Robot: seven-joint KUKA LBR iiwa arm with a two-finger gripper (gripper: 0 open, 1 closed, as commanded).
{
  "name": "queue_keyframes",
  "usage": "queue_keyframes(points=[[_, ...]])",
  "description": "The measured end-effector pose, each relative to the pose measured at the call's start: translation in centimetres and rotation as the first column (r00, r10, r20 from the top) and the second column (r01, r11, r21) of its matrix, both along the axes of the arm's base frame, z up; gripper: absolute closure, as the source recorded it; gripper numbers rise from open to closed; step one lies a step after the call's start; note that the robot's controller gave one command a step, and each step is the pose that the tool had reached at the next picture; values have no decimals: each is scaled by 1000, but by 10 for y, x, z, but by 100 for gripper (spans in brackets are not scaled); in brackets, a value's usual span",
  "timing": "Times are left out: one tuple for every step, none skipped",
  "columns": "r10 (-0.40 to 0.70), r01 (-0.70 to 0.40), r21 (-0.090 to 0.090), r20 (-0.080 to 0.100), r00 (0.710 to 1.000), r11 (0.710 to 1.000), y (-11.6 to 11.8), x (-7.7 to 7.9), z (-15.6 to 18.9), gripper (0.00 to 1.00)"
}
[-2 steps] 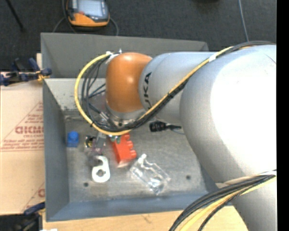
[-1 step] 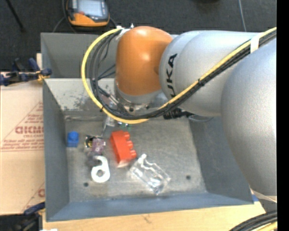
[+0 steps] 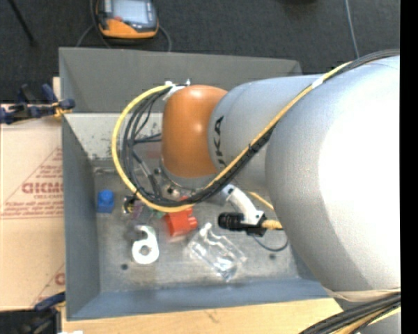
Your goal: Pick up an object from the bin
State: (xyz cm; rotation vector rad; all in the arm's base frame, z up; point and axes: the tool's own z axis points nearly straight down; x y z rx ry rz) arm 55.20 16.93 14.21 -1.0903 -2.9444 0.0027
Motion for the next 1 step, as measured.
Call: queue_keyframes(points=[[-9, 9, 3, 7, 1000, 1000, 13, -16, 48, 100]])
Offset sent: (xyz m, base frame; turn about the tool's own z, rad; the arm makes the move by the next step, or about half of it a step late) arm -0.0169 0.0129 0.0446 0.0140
